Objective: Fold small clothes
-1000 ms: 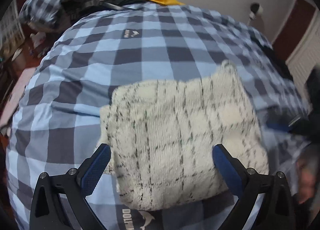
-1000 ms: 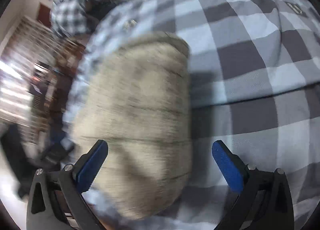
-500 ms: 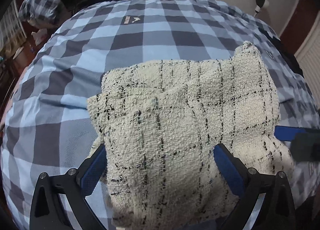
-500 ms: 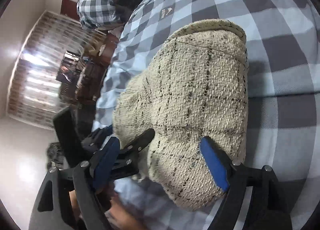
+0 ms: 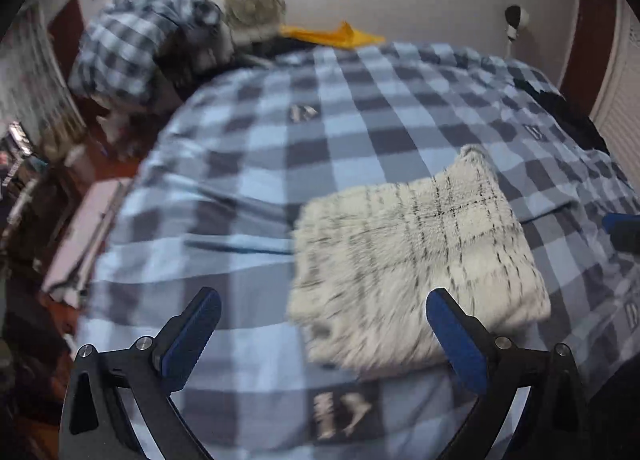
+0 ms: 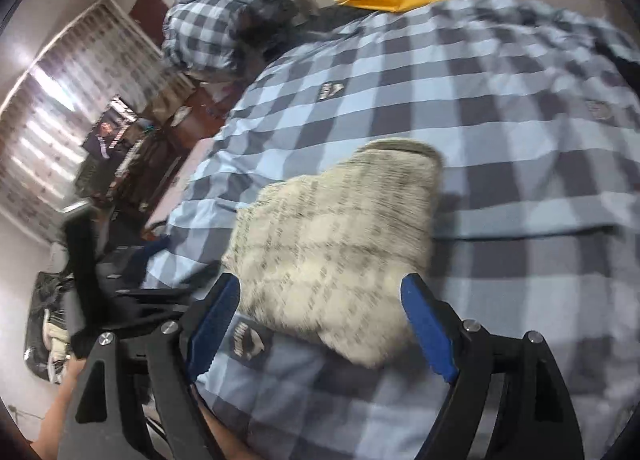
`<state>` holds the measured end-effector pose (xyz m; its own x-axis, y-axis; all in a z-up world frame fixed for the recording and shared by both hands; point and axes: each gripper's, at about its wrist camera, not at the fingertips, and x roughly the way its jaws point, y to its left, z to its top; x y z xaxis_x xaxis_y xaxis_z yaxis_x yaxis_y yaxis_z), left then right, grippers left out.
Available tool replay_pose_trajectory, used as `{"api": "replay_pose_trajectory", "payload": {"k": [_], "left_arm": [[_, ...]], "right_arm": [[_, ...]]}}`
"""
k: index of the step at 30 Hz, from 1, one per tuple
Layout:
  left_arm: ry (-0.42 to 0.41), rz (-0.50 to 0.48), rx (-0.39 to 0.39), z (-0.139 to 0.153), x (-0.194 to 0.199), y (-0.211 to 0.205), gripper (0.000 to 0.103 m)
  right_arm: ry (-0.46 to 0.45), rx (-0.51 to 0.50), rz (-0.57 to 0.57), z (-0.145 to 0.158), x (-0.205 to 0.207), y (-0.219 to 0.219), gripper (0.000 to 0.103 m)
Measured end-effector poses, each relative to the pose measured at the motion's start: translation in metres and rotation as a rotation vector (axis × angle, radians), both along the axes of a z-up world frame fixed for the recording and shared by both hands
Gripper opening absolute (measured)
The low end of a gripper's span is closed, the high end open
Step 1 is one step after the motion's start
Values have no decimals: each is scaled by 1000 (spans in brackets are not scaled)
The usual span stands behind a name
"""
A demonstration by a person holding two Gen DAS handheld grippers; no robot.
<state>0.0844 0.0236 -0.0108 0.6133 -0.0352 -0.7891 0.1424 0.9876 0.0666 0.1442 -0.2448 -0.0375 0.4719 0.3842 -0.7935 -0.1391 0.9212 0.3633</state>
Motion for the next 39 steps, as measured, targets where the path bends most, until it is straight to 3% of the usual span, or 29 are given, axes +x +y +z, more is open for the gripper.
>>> {"api": "replay_pose_trajectory", "payload": {"k": [5, 7, 13, 16, 21, 26, 32, 35, 39], "left_arm": [[-32, 40, -76, 16, -53, 27, 103], [-25, 49, -92, 15, -66, 32, 103], [-12, 67, -57, 9, -71, 20, 103], [2, 56, -72, 4, -68, 14, 103], [-7, 47, 16, -4, -62, -2, 103], [51, 23, -43, -14, -45, -5, 103], [153, 28, -116, -37, -1, 8, 103], [235, 51, -212, -59, 29, 23, 103], [327, 53, -379, -88, 65, 37, 103]], "right_arm": [[31, -160, -59, 10, -28, -7, 81], [28, -225, -61, 4, -37, -5, 88], [31, -291, -63, -27, -35, 6, 91], [-40, -331, -71, -37, -42, 12, 91], [-40, -469, -20, -56, -40, 26, 91], [-44, -449, -2, -58, -37, 28, 91], [-17, -275, -45, -62, -3, 12, 91], [24, -219, -58, -73, 25, 7, 91], [125, -32, -40, -96, 63, -3, 91]]}}
